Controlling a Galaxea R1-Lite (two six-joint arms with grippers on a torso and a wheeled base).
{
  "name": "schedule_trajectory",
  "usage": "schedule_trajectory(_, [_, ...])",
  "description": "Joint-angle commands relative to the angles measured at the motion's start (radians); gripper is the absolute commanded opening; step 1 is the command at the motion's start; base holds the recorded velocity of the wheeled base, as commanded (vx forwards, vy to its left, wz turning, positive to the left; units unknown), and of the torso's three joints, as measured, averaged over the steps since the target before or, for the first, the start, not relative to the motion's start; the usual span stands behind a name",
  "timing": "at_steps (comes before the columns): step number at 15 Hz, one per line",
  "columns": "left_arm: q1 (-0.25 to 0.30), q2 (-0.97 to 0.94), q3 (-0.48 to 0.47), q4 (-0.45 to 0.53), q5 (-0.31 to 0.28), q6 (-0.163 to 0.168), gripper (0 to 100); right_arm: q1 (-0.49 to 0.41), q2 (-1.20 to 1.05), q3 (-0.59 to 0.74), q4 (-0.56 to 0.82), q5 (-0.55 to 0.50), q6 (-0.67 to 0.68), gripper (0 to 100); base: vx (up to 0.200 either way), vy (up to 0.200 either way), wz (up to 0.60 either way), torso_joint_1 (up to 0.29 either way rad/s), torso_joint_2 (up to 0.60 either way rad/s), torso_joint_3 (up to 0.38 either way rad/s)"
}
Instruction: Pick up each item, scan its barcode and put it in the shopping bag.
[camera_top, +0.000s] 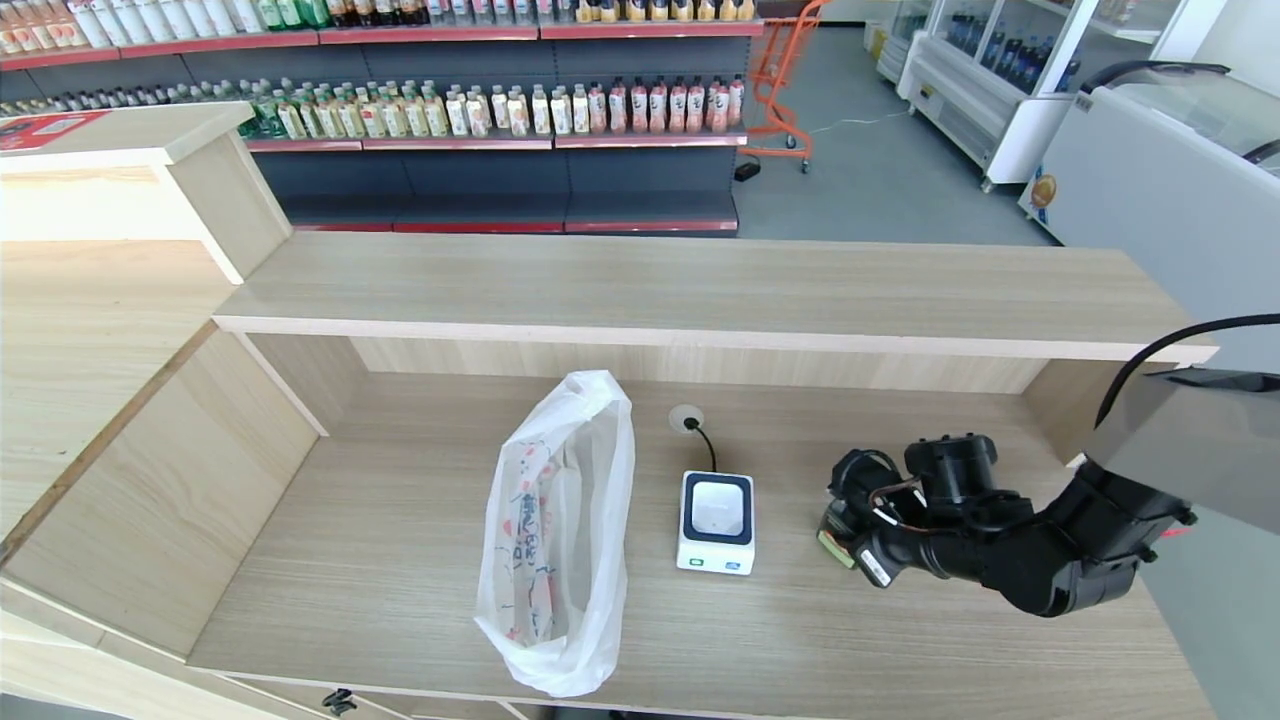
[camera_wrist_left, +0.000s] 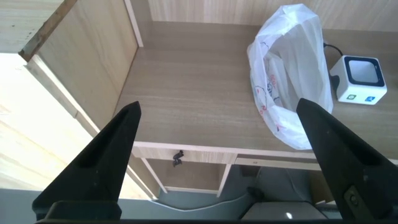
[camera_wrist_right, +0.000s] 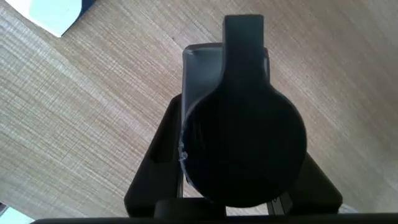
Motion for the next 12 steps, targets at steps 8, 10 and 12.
schedule_trajectory(8, [0.000, 0.002, 0.000, 0.000, 0.000, 0.000, 100, -0.188, -0.774, 0.394, -0.004, -0.034, -0.071, 0, 0.000, 0.000, 0.00, 0.000, 0.00, 0.000])
schedule_trajectory(10, [0.000, 0.000, 0.000, 0.000, 0.000, 0.000, 100, -0.176, -0.878, 0.384, 0.046, -0.033, -0.191, 0, 0.000, 0.000, 0.00, 0.000, 0.00, 0.000])
schedule_trajectory(12, [0.000, 0.000, 0.000, 0.000, 0.000, 0.000, 100, -0.173, -0.903, 0.394, 0.034, 0.013, -0.367, 0, 0.000, 0.000, 0.00, 0.000, 0.00, 0.000])
